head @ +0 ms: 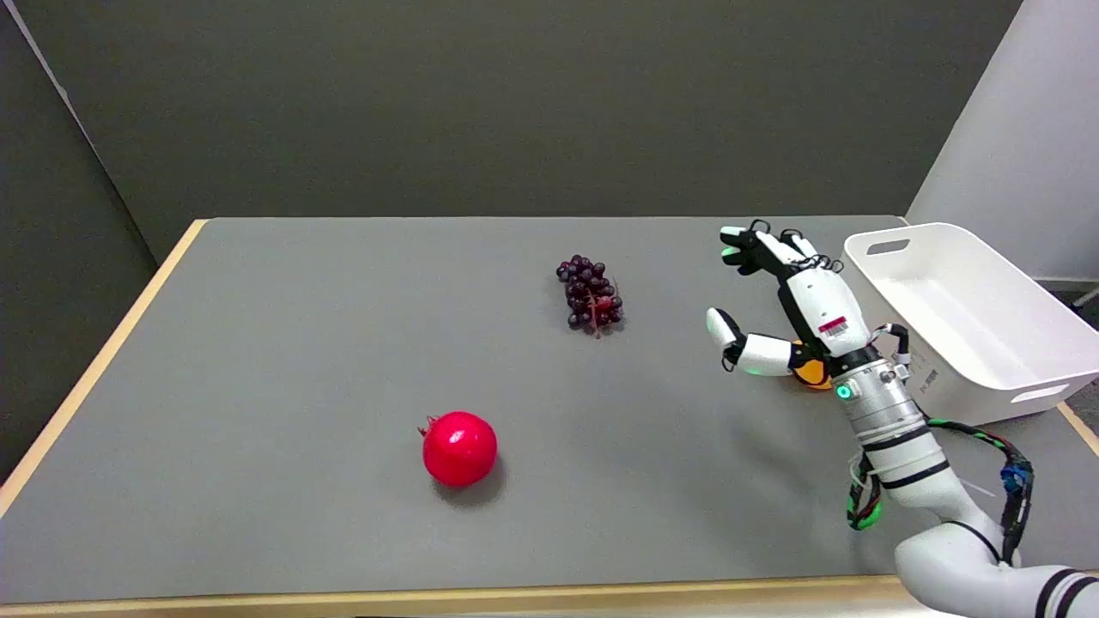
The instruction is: Pick up the yellow duck.
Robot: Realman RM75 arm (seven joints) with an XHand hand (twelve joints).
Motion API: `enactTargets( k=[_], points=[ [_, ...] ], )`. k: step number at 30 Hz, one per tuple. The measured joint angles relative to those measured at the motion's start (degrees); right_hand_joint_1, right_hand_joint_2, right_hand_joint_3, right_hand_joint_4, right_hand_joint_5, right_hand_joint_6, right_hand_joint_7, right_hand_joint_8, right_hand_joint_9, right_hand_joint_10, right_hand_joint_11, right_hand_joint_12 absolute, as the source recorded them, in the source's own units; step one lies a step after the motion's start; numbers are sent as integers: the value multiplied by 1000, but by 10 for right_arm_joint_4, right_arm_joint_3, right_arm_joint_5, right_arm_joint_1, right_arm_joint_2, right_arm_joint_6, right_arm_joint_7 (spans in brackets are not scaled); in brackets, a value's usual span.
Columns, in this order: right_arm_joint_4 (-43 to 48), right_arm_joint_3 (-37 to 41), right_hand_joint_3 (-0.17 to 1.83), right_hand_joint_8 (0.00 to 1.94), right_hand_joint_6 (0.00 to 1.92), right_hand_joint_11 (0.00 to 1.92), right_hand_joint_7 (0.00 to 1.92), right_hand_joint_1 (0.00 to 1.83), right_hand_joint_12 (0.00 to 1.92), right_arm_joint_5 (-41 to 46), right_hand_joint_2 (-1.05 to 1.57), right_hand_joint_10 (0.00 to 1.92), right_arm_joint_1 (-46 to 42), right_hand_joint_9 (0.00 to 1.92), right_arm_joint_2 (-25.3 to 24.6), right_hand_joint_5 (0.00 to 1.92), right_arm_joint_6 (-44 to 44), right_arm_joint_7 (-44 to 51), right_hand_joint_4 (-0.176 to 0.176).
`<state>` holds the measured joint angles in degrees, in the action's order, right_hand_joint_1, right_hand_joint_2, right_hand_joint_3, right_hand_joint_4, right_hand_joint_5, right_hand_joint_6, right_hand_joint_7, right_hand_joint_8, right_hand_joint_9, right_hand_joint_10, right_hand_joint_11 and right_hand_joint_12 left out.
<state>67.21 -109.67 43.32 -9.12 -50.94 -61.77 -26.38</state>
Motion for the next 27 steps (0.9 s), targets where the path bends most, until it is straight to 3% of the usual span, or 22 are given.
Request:
enactTargets(
  k=[9, 12, 27],
  points=[
    [14, 25, 835, 638, 509, 112, 472, 578, 1338, -1, 674, 1126, -45, 395, 24, 283, 10, 26, -66],
    [28, 45, 921, 637, 538, 99, 458, 504, 1291, 0, 649, 1059, -73, 394, 31, 267, 12, 37, -64],
    [93, 164, 928, 595, 522, 84, 403, 495, 1263, 10, 647, 964, -197, 325, 56, 257, 54, 91, -72]
  ],
)
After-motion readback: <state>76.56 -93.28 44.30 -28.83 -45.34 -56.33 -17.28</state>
